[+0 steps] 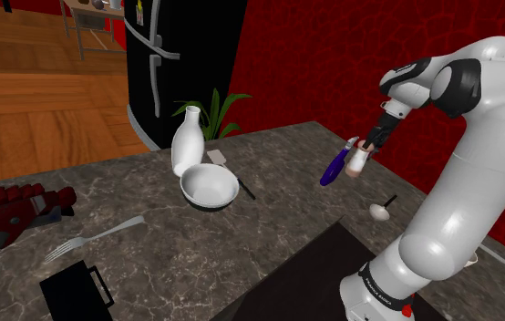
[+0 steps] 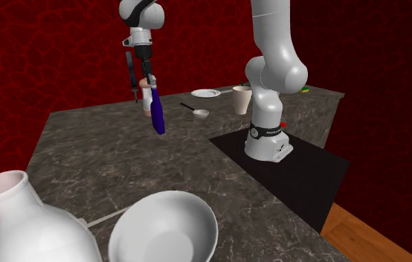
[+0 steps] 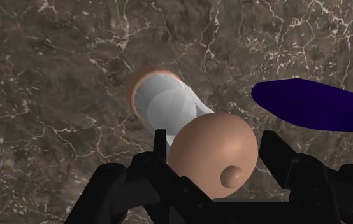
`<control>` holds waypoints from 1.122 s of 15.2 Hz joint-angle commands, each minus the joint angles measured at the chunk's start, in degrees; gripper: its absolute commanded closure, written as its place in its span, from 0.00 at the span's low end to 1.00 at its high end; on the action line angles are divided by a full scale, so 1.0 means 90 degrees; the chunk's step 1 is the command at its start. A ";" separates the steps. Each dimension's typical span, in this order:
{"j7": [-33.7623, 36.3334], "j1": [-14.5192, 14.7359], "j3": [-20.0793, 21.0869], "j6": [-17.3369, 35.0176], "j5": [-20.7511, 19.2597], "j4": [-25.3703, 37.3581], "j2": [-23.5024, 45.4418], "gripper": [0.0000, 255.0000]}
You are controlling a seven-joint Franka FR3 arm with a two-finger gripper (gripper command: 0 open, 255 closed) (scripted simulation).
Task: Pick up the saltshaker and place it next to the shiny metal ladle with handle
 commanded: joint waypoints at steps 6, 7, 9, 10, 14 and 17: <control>-0.0008 0.0003 0.0006 0.0047 0.0013 -0.0040 0.0007 1.00; -0.0009 0.0003 0.0006 0.0047 0.0013 -0.0040 0.0007 0.00; -0.0009 0.0003 0.0006 0.0047 0.0013 -0.0039 0.0008 0.00; -0.0009 0.0003 0.0006 0.0047 0.0013 -0.0040 0.0008 0.00; 0.0067 -0.0015 -0.0049 -0.0346 -0.0099 0.0308 -0.0079 0.00; 0.0112 -0.0053 -0.0085 -0.0711 -0.0161 0.0655 -0.0117 0.00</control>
